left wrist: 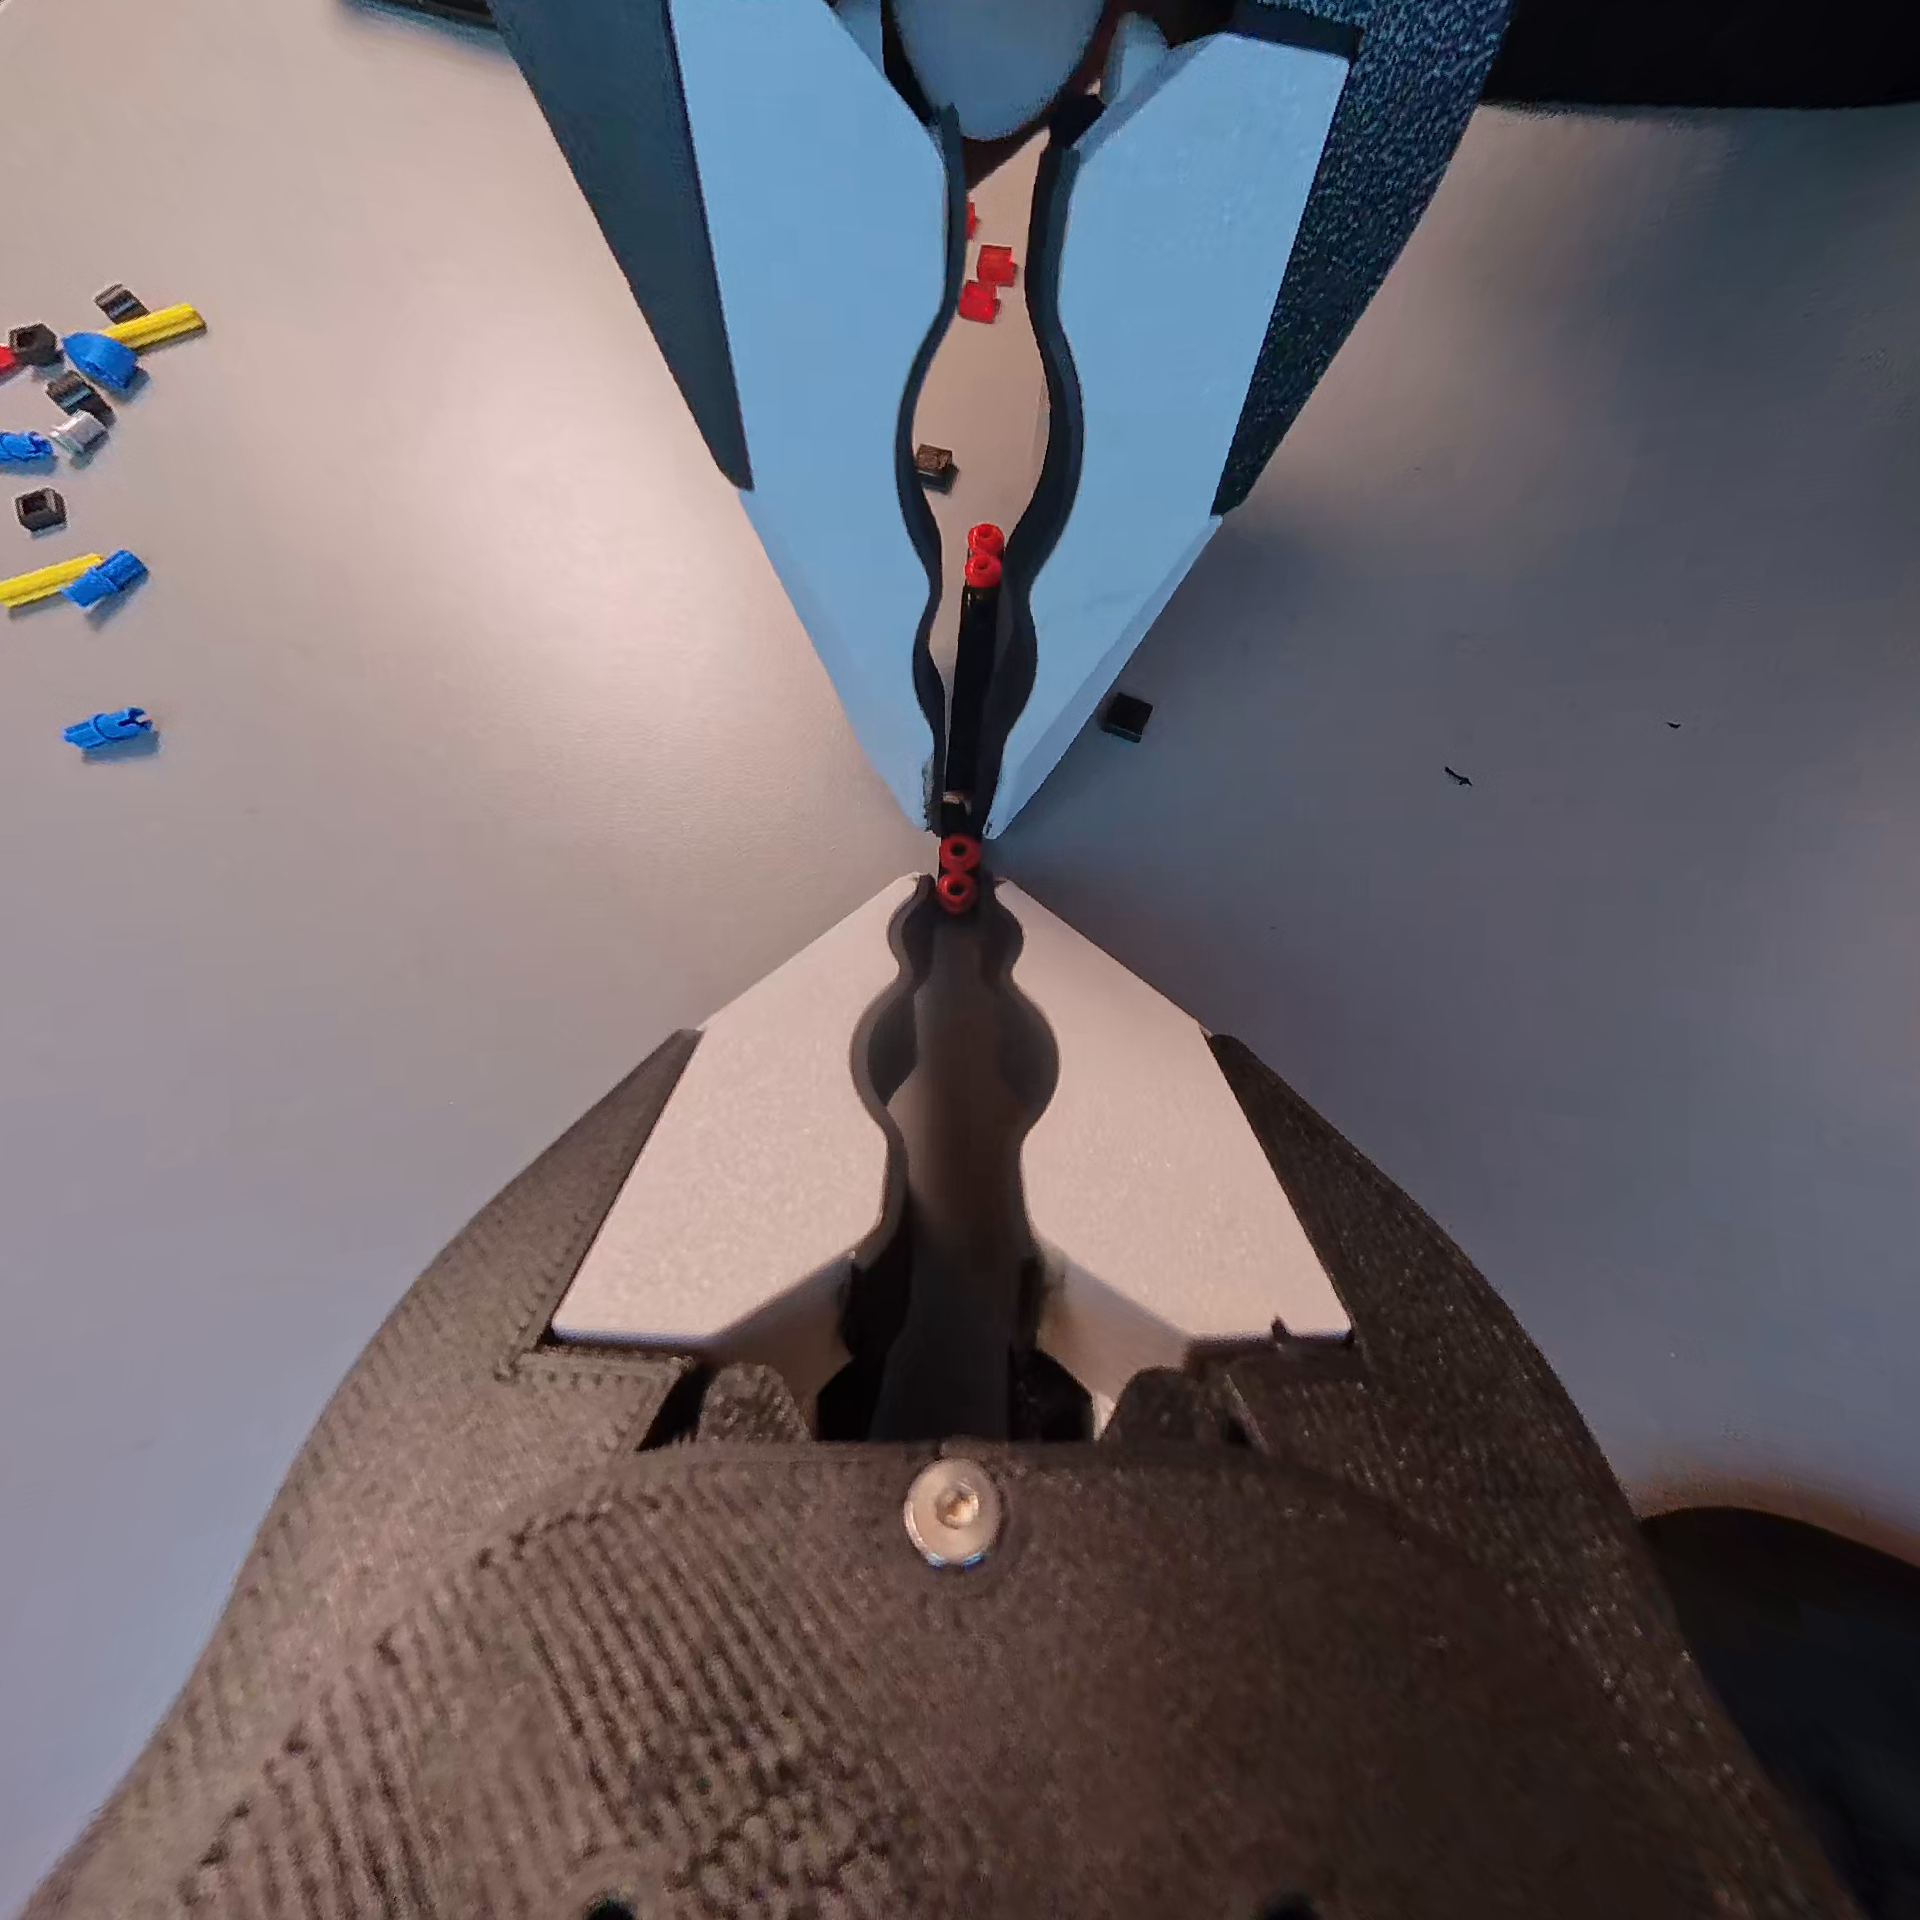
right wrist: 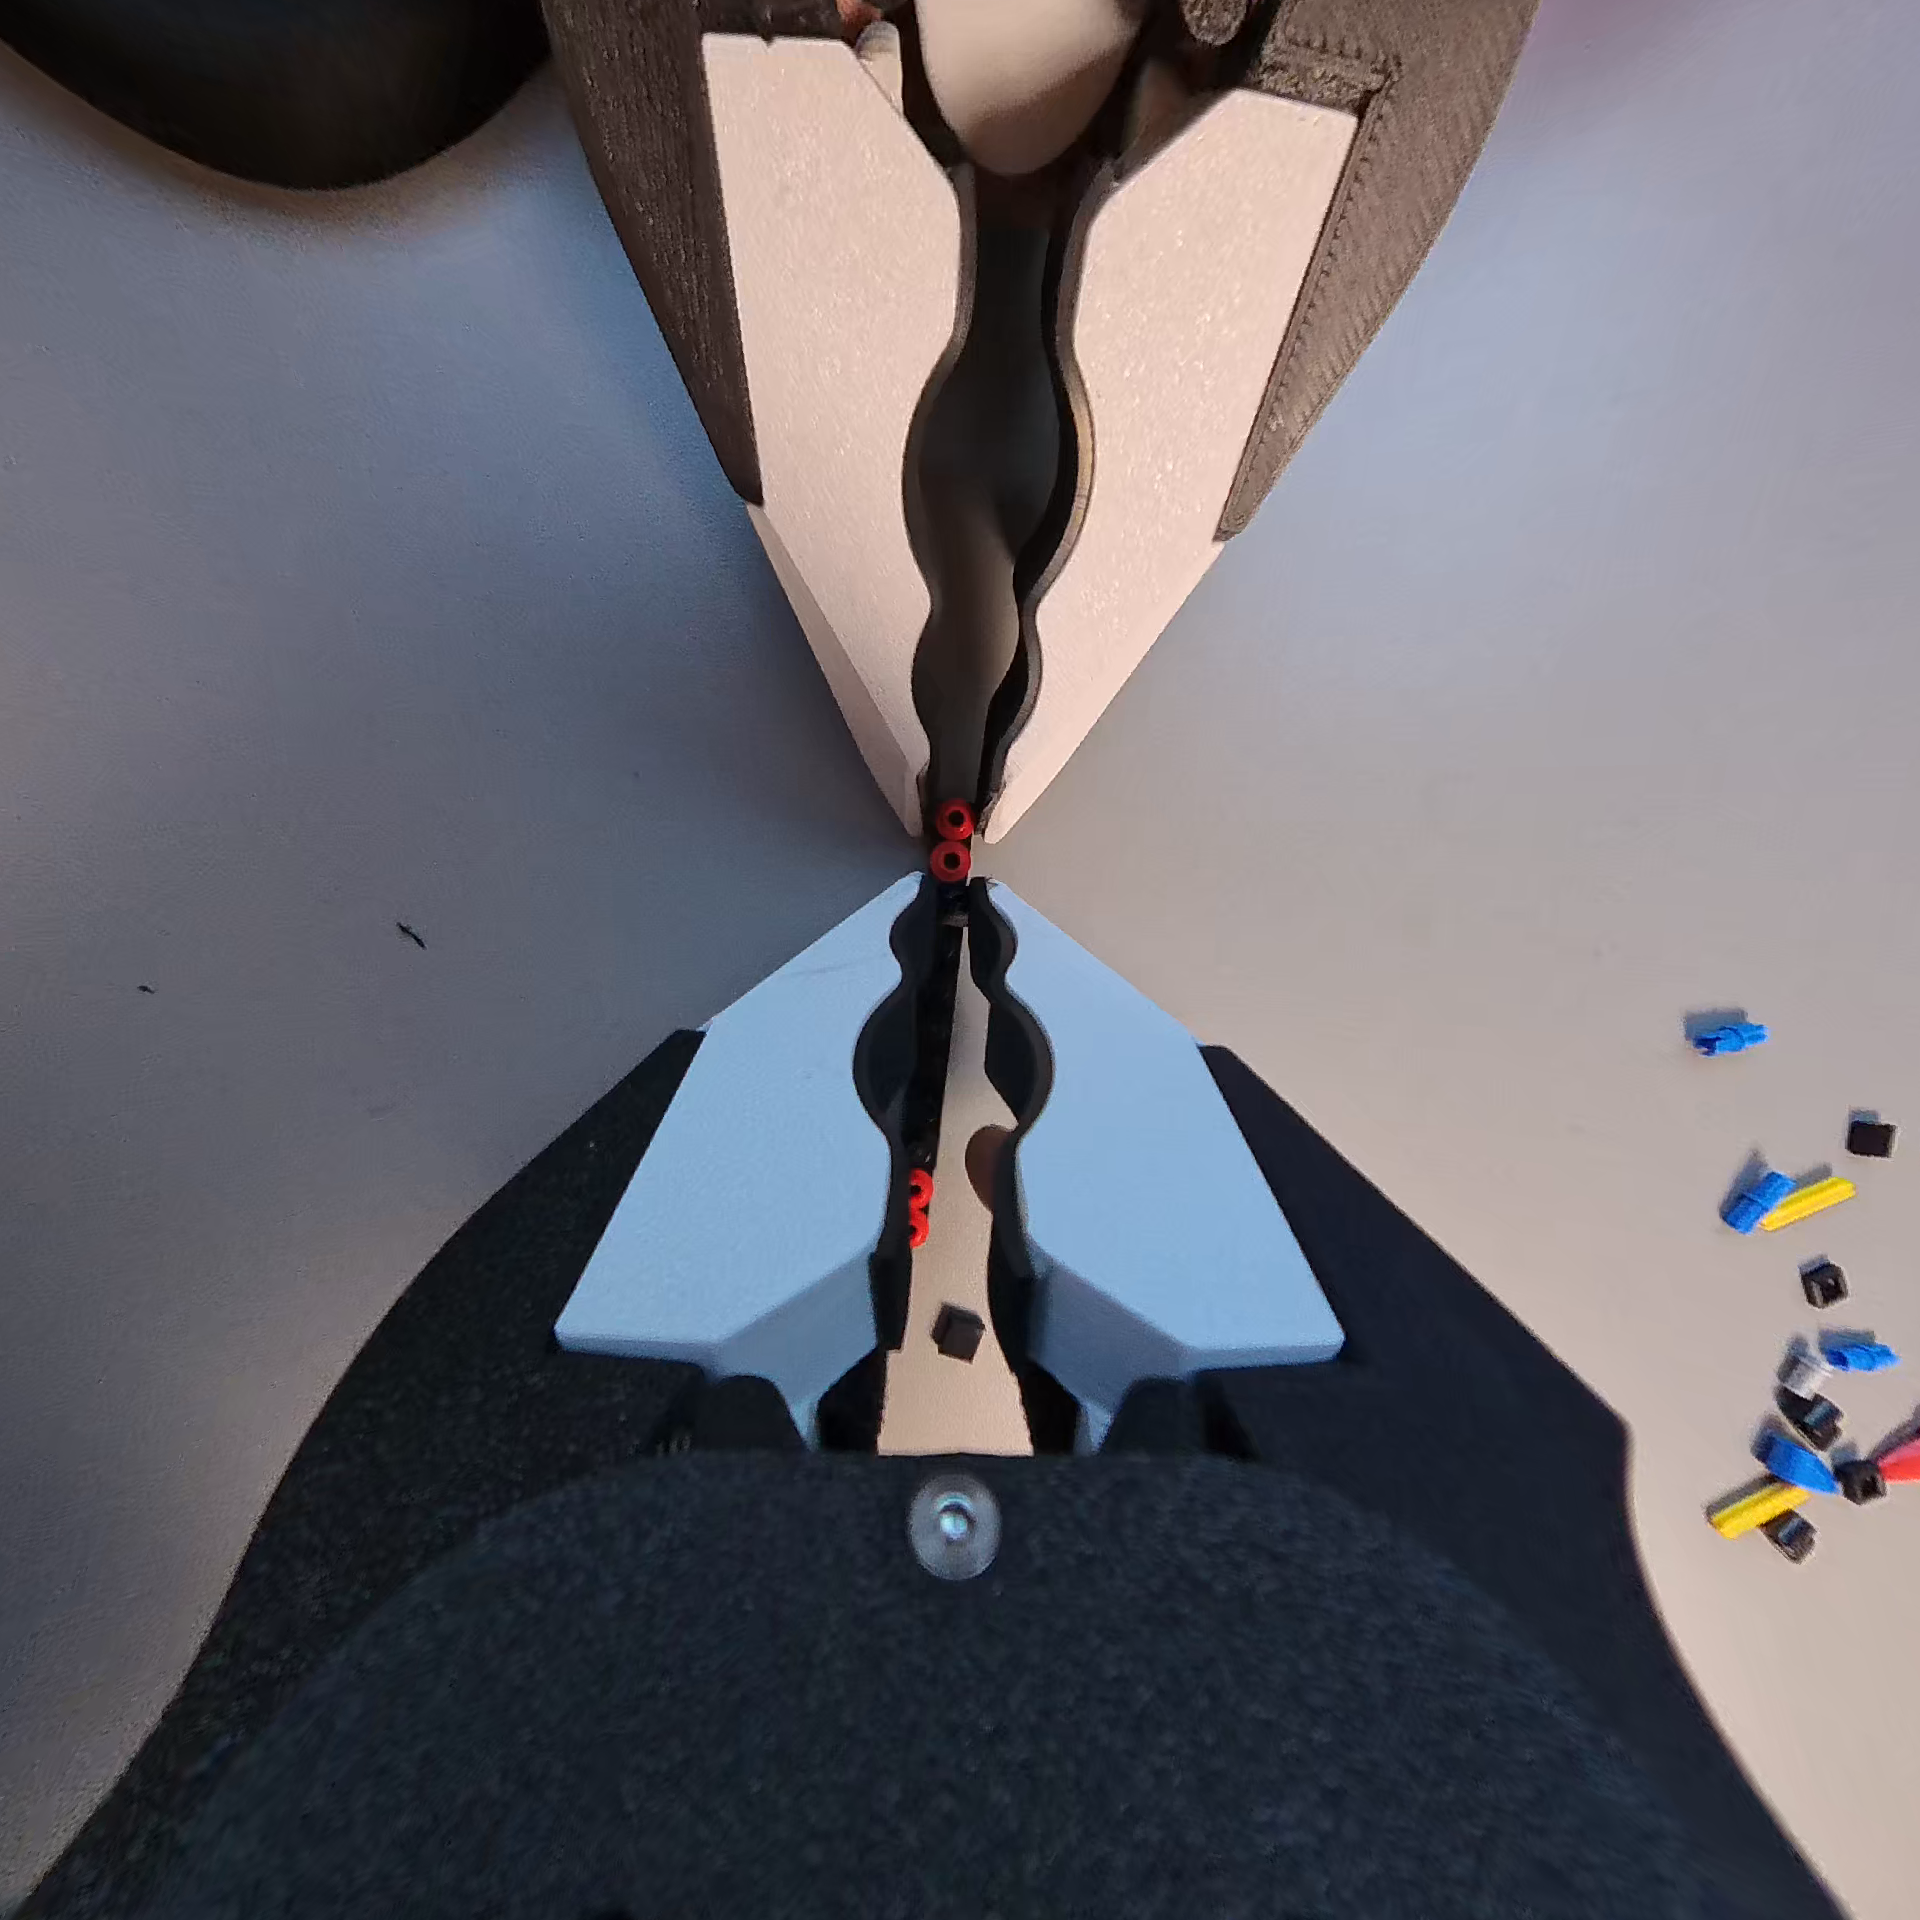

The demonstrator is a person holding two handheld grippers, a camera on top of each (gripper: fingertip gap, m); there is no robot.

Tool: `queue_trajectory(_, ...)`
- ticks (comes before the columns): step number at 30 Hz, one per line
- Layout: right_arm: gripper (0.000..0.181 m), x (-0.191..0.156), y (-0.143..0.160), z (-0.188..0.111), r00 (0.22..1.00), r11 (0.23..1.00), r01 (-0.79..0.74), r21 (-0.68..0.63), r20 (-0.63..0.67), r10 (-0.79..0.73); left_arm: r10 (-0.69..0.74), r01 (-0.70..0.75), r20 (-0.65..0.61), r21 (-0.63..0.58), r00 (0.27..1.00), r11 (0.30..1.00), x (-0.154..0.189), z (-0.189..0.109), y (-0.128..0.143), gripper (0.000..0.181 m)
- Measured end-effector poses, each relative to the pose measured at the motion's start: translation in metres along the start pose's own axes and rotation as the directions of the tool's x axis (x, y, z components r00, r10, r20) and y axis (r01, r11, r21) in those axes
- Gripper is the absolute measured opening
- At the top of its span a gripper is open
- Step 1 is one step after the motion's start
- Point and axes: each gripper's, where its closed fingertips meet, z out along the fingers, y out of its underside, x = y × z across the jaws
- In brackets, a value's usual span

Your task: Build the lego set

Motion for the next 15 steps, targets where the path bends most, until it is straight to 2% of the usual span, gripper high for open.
queue_trajectory(7, 0.003, -0.0006, -0.0001, 0.0007, 0.997, 0.999, 0.030, -0.021, -0.075, -0.031, -0.020, 0.020, 0.007, -0.003, 1.000, 1.000, -0.0011, 0.0003, -0.0002, 0.006)
queue_trajectory(12, 0.003, -0.0001, -0.0010, 0.0003, 0.986, 0.999, 0.024, 0.035, -0.163, -0.018, -0.023, 0.023, 0.016, -0.002, 1.000, 1.000, -0.0015, 0.0005, -0.0003, 0.006)
queue_trajectory(15, 0.009, -0.0005, -0.0008, 0.0004, 0.981, 0.995, -0.026, 0.096, -0.187, 0.044, -0.013, 0.013, 0.015, 0.000, 1.000, 1.000, -0.0011, 0.0003, -0.0001, 0.006)
